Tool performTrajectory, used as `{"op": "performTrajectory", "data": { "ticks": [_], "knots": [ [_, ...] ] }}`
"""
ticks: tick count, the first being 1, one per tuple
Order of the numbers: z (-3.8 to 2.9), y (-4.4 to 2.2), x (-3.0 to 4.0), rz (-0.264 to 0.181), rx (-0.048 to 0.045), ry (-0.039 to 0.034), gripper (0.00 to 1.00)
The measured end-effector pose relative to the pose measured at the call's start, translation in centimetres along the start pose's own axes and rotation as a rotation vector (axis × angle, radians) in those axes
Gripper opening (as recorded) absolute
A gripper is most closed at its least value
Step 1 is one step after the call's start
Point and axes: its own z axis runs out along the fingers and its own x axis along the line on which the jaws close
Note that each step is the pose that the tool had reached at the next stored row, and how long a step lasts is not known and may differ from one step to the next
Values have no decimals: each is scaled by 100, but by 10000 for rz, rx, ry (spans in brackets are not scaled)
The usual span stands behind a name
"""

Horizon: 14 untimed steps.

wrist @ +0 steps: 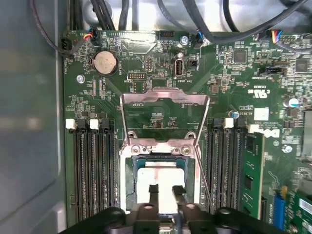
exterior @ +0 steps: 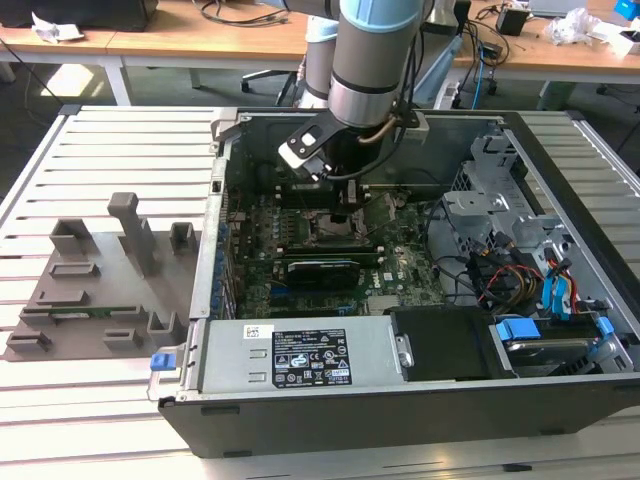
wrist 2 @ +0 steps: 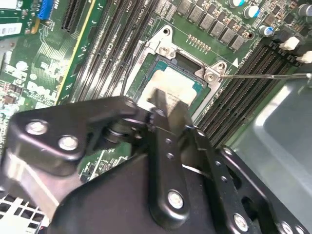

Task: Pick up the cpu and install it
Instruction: 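Place the cpu into insertion slot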

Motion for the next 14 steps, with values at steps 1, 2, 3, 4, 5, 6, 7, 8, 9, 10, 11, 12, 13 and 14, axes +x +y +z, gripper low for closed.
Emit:
{"op": "performTrajectory", "data": {
  "ticks": [1, 2, 3, 4, 5, 6, 7, 8, 9, 10, 11, 12, 13, 14],
  "knots": [
    [-26, -1, 0, 1, 0, -13, 24],
    [-67, -3, 0, 0, 0, -26, 17],
    [-95, -5, 0, 1, 0, -34, 11],
    [-144, -8, 1, 2, 0, -48, 11],
    [-185, -10, 1, 3, 0, -56, 11],
    [-199, -11, 1, 3, 0, -57, 11],
    [-199, -10, 1, 2, -1, -56, 11],
    [-200, -11, 1, 3, -1, -56, 11],
    [-201, -11, 1, 3, 0, -59, 11],
    [-201, -11, 1, 3, 0, -58, 11],
    [-202, -11, 1, 2, 0, -58, 11],
    [-202, -11, 1, 3, -1, -57, 11],
    [-202, -11, 1, 3, 0, -58, 11],
    [-203, -11, 1, 3, 0, -58, 11]
  ]
}}
